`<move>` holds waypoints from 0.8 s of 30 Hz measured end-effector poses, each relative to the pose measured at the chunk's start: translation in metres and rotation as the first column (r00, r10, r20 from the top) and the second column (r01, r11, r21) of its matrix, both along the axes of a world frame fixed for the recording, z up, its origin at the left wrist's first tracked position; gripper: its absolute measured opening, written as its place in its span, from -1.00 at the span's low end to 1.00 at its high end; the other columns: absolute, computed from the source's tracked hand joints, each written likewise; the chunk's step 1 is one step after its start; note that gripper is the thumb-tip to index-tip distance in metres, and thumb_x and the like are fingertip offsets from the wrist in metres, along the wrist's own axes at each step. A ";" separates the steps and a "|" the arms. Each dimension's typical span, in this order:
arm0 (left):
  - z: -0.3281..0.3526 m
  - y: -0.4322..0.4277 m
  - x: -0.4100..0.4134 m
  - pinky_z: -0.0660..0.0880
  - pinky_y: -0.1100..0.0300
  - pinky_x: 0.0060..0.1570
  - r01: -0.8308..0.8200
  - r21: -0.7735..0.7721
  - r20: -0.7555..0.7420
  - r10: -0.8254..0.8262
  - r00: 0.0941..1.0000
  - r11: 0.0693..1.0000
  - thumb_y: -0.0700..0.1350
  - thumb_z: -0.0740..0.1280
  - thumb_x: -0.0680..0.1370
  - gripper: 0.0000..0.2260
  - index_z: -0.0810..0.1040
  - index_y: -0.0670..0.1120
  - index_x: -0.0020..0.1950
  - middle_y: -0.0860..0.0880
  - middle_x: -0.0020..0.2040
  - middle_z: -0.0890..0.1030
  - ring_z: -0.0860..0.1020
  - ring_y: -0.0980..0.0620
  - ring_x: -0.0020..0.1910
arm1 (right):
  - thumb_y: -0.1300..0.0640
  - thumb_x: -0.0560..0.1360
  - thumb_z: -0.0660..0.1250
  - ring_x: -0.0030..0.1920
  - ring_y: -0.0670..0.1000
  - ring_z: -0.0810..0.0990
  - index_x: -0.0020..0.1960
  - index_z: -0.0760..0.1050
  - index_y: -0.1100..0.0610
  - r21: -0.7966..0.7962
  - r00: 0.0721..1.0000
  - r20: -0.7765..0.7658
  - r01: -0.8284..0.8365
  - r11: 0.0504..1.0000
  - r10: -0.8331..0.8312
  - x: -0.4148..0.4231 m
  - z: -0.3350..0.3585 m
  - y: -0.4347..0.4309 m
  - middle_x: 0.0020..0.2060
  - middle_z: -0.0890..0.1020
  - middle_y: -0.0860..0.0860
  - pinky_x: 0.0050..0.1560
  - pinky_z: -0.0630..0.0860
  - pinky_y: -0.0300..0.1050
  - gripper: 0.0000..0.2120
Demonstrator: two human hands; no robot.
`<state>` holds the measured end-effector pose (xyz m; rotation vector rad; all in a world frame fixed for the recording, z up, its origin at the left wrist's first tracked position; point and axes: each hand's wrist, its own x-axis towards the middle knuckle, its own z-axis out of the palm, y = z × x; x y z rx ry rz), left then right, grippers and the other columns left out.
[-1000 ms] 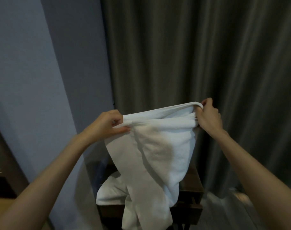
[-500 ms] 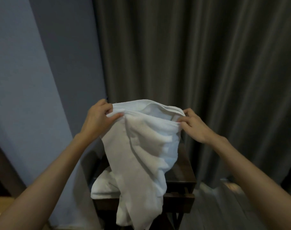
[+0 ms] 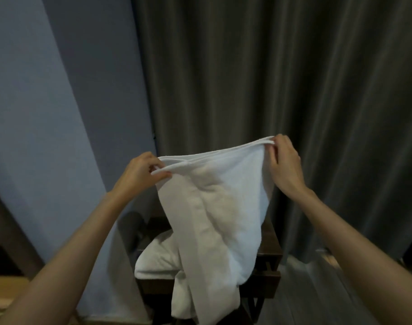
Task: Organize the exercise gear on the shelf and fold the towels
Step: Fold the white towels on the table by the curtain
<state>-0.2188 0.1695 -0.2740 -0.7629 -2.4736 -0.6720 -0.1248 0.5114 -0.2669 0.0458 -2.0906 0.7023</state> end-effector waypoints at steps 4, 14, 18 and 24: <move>0.008 -0.003 0.002 0.35 0.19 -0.22 -0.021 -0.084 0.010 0.022 1.000 0.996 0.03 0.39 0.50 -0.81 0.64 -0.09 -0.11 0.01 -0.16 0.45 0.49 -0.01 -0.18 | 0.09 0.61 0.13 -0.07 0.01 0.51 0.02 0.37 0.08 0.150 0.991 0.017 0.130 0.980 -0.134 0.003 0.001 0.002 -0.01 0.49 0.02 -0.20 0.48 -0.02 -0.92; 0.171 0.027 0.017 0.27 0.11 -0.18 -0.061 0.197 -0.487 0.152 0.860 0.978 -0.11 0.22 0.60 -0.80 0.40 -0.23 -0.10 -0.22 -0.02 0.40 0.39 -0.11 -0.16 | 0.13 0.63 0.11 -0.11 0.13 0.59 -0.01 0.40 0.13 -0.109 0.990 -0.115 0.065 0.992 -0.077 0.008 0.123 -0.007 -0.02 0.52 0.07 -0.19 0.56 0.04 -0.87; 0.250 0.034 0.021 0.21 0.37 -0.14 0.057 0.492 -0.528 0.246 0.813 0.869 -0.19 0.21 0.59 -0.91 0.40 -0.21 -0.06 -0.19 0.05 0.40 0.33 0.05 -0.12 | 0.18 0.61 0.15 -0.18 -0.14 0.52 -0.06 0.42 0.13 -0.219 0.917 -0.397 -0.057 0.974 -0.035 0.010 0.220 -0.021 0.03 0.51 0.09 -0.26 0.47 -0.48 -0.89; 0.263 0.030 0.018 0.20 0.18 -0.19 -0.122 0.403 -0.338 0.272 0.901 0.907 -0.20 0.19 0.60 -0.90 0.37 -0.21 -0.07 -0.17 -0.03 0.38 0.39 -0.12 -0.13 | 0.27 0.60 0.14 -0.09 0.07 0.50 -0.04 0.42 0.23 -0.157 0.924 -0.378 0.002 0.988 -0.062 0.019 0.210 -0.039 -0.05 0.48 0.15 -0.06 0.43 -0.12 -0.90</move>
